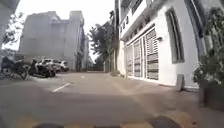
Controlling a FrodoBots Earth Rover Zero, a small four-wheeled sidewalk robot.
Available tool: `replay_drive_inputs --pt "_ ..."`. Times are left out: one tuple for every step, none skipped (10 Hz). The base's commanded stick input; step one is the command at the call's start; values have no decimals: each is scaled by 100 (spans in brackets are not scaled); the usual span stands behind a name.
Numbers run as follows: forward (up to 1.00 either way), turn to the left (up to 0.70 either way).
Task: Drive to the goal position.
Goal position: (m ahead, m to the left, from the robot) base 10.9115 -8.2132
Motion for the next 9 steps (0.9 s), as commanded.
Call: replay_drive_inputs --pt "85 0" --pt "85 0" --pt "85 0" --pt "85 0" --pt "85 0" --pt "85 0" --pt "85 0" --pt "85 0" --pt "85 0"
